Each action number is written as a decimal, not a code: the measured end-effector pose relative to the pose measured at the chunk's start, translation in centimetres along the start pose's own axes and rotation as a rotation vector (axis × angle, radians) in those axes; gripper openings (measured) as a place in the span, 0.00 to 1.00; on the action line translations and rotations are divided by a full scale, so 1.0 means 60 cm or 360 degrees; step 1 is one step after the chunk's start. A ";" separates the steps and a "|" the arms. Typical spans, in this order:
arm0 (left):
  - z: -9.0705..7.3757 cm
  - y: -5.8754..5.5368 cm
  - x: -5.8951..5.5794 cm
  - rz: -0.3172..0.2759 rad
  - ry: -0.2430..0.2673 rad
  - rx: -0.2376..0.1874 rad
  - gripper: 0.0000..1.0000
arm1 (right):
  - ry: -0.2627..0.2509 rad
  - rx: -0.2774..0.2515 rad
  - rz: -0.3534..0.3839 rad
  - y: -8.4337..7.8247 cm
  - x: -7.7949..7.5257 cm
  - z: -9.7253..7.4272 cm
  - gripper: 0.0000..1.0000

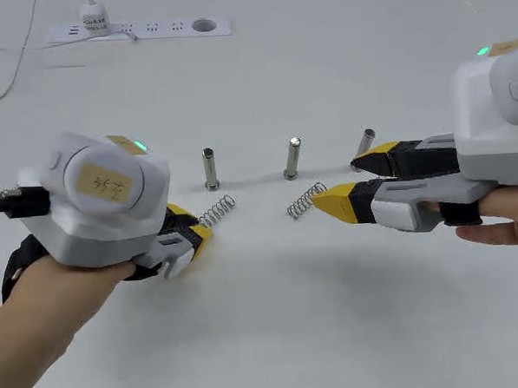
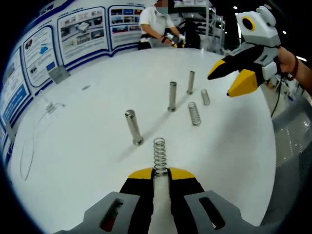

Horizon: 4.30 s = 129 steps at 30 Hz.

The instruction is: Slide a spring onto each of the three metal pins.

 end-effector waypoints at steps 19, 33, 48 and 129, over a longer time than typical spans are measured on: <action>-0.012 0.012 -0.008 0.0085 0.0029 -0.0128 0.10 | -0.0015 -0.0117 0.0225 0.013 0.007 0.002 0.41; -0.050 0.043 -0.025 -0.0019 0.0045 -0.0465 0.10 | 0.0062 -0.0282 0.0521 0.035 0.037 0.017 0.40; -0.072 0.058 -0.044 -0.0098 -0.0031 -0.0642 0.10 | 0.0200 -0.0370 0.0760 0.048 0.051 0.035 0.37; -0.076 0.044 -0.044 -0.0144 0.0091 -0.0593 0.48 | 0.0174 -0.0533 0.0208 0.106 0.046 0.117 0.11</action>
Point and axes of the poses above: the centre of the closed fingertips' face, and the gripper's own axes: z roughly forward along the fingers, x roughly to its left, y roughly out of its top, the point moved 8 cm from there along -z, roughly backward along the fingers, and after that the axes turned 10 degrees about -x, right-handed, at the moved point
